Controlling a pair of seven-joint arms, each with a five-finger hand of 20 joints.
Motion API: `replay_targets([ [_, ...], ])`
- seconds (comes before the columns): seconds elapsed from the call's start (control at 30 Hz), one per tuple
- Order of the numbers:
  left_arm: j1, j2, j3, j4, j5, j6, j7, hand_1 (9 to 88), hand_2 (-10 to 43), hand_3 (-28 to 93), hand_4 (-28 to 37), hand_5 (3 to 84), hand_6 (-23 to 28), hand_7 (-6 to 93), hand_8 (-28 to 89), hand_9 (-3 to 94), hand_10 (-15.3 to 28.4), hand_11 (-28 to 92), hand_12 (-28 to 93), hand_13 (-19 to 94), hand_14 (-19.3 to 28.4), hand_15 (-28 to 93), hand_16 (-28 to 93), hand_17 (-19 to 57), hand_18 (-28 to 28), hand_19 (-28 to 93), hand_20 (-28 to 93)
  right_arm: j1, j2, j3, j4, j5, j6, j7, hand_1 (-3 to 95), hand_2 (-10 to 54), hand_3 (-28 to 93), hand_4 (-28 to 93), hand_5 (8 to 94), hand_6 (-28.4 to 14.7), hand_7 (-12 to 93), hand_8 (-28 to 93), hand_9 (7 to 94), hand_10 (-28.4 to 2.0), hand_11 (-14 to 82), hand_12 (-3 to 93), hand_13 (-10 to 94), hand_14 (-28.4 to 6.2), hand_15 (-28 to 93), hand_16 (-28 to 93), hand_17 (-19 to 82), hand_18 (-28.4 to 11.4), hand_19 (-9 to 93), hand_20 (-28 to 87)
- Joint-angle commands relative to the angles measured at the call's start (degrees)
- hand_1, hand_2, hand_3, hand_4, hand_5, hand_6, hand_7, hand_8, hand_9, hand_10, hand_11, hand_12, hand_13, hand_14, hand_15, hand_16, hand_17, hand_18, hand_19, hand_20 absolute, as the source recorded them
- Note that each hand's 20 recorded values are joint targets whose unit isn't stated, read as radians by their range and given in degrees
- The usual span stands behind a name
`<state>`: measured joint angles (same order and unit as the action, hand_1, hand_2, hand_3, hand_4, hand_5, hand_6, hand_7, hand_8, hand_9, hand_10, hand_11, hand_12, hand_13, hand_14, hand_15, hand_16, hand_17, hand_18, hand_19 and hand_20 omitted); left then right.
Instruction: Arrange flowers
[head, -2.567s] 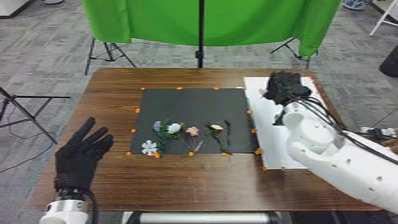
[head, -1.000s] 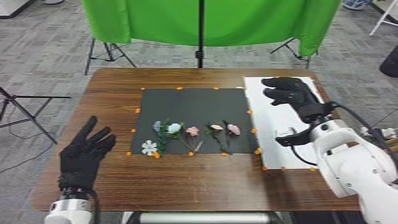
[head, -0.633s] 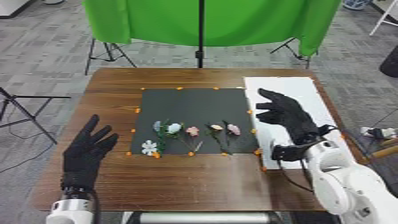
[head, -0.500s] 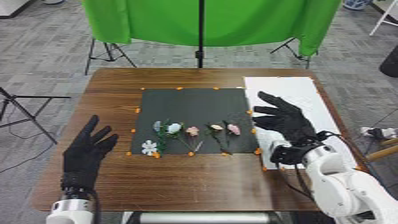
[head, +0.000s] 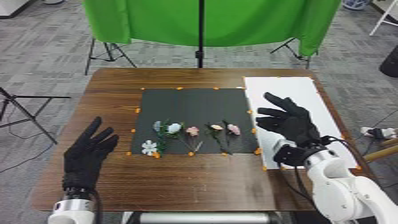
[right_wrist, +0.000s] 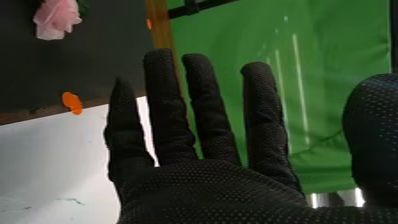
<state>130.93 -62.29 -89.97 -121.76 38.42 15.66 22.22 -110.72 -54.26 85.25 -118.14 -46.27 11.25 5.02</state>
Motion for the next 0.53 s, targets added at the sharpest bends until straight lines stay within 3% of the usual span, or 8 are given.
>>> replay_targets([
  [0.03, 0.7, -0.56, -0.36, 0.18, 0.03, -0.58, -0.46, 19.1, 6.5, 82, -28.3, 36.1, 5.9, 7.4, -8, 35.5, 18.7, 22, 11, 23, 27.8, 56, -9, -5.5, 28.4, 48, 34, -0.2, -2.4, 0.1, 0.4, -0.5, 1.1, -1.0, 16.9, 2.0, 75, -28, 45.0, 5.4, 12, -12, 48.0, -15.4, 15.7, 14.8, 35, -18.4, 44, 14, 5, -26.6, 50, 21],
  [0.07, 0.5, -1.0, -0.53, 0.27, 0.38, -0.97, -1.14, 19.1, 6.5, 82, -28.3, 36.1, 5.9, 7.5, -8, 35.5, 18.7, 22, 11, 23, 27.8, 56, -9, -5.5, 28.4, 48, 34, -0.4, -2.3, 0.1, 0.2, -0.5, 1.3, -1.1, 16.8, 2.0, 75, -28, 45.0, 5.4, 12, -12, 48.0, -15.3, 15.7, 14.8, 36, -18.4, 44, 14, 5, -26.6, 50, 21],
  [0.23, 0.3, -0.44, -0.14, 0.3, -0.25, -0.58, -0.42, 19.1, 6.5, 82, -28.3, 35.8, 5.9, 7.4, -8, 35.5, 18.7, 22, 11, 23, 28.1, 57, -10, -5.4, 28.4, 49, 34, -0.3, -3.0, 0.4, 0.3, -0.1, 1.9, -1.3, 16.8, 2.0, 75, -28, 45.0, 5.5, 12, -12, 48.0, -15.3, 15.5, 14.8, 36, -18.3, 44, 14, 5, -26.7, 50, 21],
  [0.53, 1.0, -1.31, -0.86, 0.07, 0.47, -1.09, -1.58, 19.2, 6.4, 82, -28.3, 35.5, 5.9, 7.5, -8, 35.5, 18.8, 22, 11, 23, 28.2, 57, -10, -5.3, 28.4, 49, 34, -1.2, -2.8, 0.9, -0.1, -0.1, 1.9, -1.3, 16.6, 1.9, 75, -28, 45.0, 5.5, 12, -12, 48.1, -15.2, 15.6, 14.9, 36, -18.2, 44, 14, 5, -26.8, 50, 22],
])
